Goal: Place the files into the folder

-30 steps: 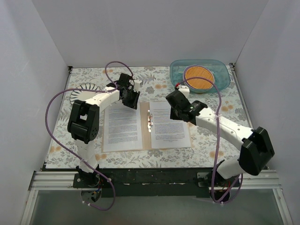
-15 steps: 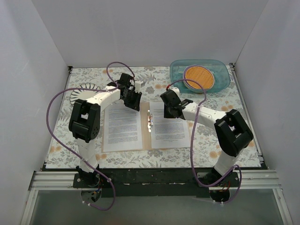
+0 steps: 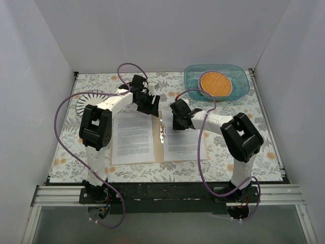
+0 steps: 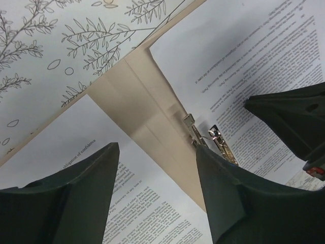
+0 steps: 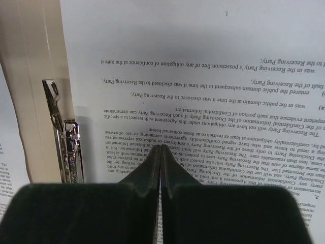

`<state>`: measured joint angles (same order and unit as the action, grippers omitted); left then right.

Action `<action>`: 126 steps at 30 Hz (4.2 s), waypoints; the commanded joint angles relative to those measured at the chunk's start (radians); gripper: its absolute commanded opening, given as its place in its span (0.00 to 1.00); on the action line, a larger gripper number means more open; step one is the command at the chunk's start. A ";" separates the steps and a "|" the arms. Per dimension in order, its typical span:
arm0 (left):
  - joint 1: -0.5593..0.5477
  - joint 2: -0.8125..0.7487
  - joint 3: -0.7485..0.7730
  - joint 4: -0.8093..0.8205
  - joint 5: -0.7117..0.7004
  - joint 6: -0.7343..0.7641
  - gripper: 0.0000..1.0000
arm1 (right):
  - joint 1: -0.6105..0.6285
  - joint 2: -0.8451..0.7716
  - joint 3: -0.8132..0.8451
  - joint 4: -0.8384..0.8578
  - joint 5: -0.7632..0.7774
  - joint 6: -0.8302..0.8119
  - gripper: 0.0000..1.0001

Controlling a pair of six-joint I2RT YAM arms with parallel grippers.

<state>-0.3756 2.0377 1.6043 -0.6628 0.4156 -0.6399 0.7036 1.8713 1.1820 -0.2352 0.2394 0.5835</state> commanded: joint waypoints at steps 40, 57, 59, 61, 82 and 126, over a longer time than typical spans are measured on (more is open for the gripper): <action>-0.105 0.134 0.077 0.003 -0.087 -0.130 0.43 | -0.027 -0.012 -0.194 0.053 -0.043 0.253 0.01; -0.108 0.085 0.100 -0.032 -0.081 -0.127 0.14 | -0.026 0.017 -0.170 -0.016 -0.034 0.274 0.01; -0.108 0.075 0.097 -0.043 -0.075 -0.123 0.14 | -0.027 0.020 -0.167 -0.026 -0.031 0.276 0.01; -0.108 0.055 0.088 -0.047 -0.072 -0.121 0.14 | -0.027 0.026 -0.162 -0.038 -0.028 0.280 0.01; -0.112 -0.040 0.054 -0.123 0.037 -0.139 0.15 | -0.027 0.063 -0.140 -0.105 -0.008 0.312 0.01; -0.105 0.153 0.143 -0.045 0.042 -0.063 0.18 | -0.026 0.019 -0.222 -0.027 -0.038 0.340 0.01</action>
<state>-0.4854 2.2028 1.7790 -0.7609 0.4992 -0.7250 0.6739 1.8366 1.0538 -0.0872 0.2031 0.9340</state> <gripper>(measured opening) 0.185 0.021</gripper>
